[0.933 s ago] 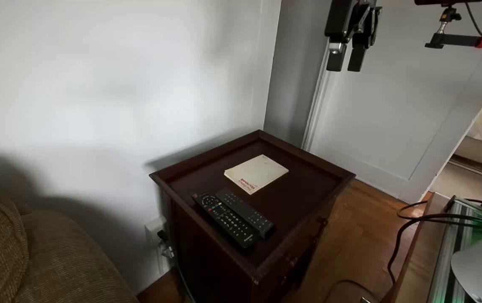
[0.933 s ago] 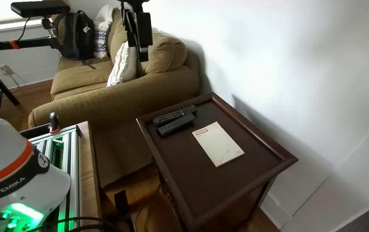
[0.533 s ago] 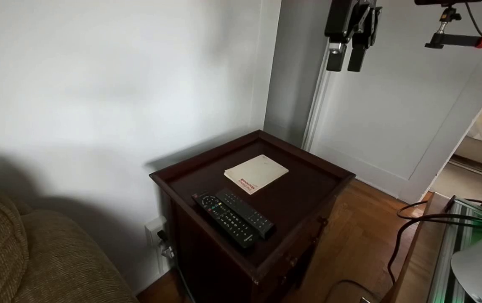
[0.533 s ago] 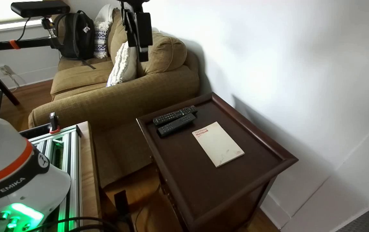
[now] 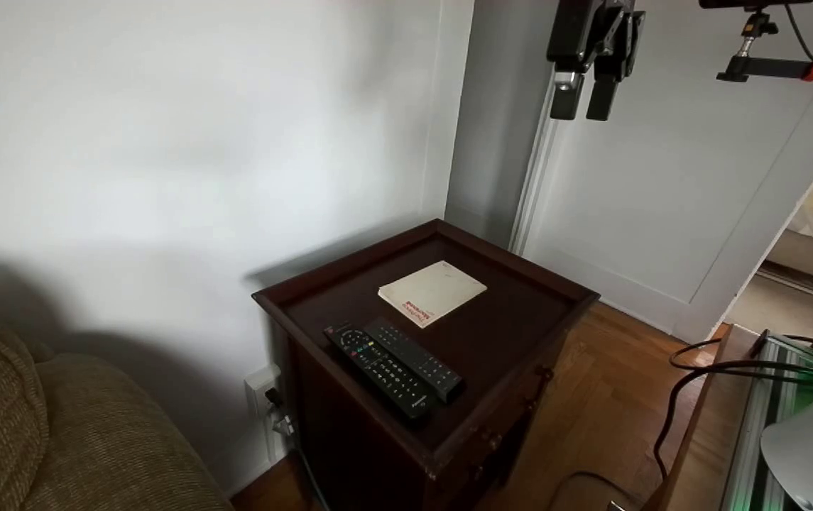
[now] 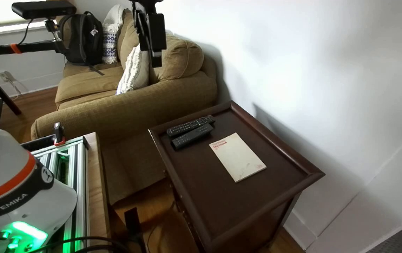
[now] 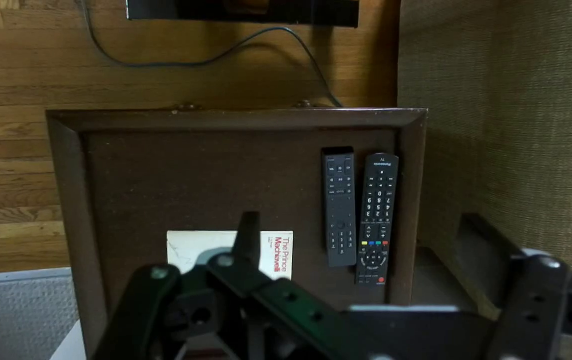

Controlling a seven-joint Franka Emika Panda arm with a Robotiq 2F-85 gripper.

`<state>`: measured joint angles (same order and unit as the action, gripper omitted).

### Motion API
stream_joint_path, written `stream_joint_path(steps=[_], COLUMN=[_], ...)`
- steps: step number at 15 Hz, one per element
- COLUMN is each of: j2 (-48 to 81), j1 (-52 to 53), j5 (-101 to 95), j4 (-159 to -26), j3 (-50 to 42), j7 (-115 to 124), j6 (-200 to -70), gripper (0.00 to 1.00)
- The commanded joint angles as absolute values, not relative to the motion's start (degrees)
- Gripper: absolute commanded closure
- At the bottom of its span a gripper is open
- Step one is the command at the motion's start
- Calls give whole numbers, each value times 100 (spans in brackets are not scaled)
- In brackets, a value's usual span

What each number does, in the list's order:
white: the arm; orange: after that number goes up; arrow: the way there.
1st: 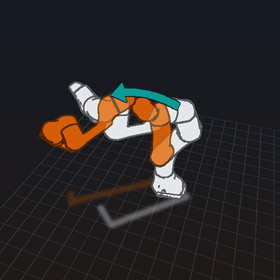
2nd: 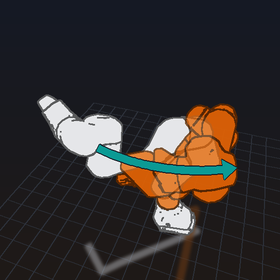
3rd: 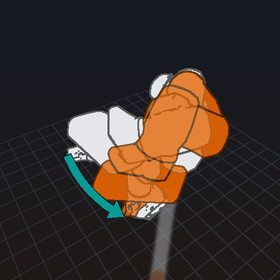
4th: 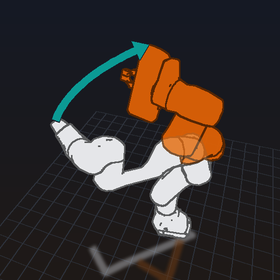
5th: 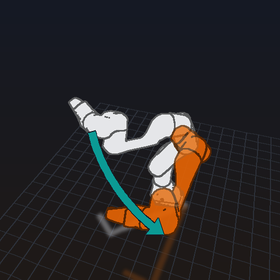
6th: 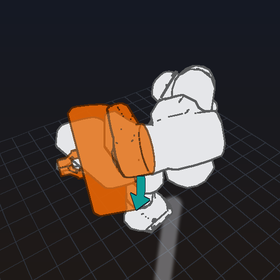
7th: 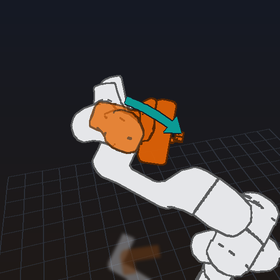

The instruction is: Rotate the book on the worktop clockwise once

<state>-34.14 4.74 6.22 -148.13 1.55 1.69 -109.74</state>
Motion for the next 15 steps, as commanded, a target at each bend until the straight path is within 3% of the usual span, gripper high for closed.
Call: stream_joint_path(steps=[1,9,15], j2=[-2868,-1170,42], j1=[234,54,-39], j5=[497,-524,-88], j4=[-14507,-14102,-14003], j3=[93,15,-240], j7=[115,-754,-1289], j6=[-11418,-13574,-14870], gripper=[0,0,0])
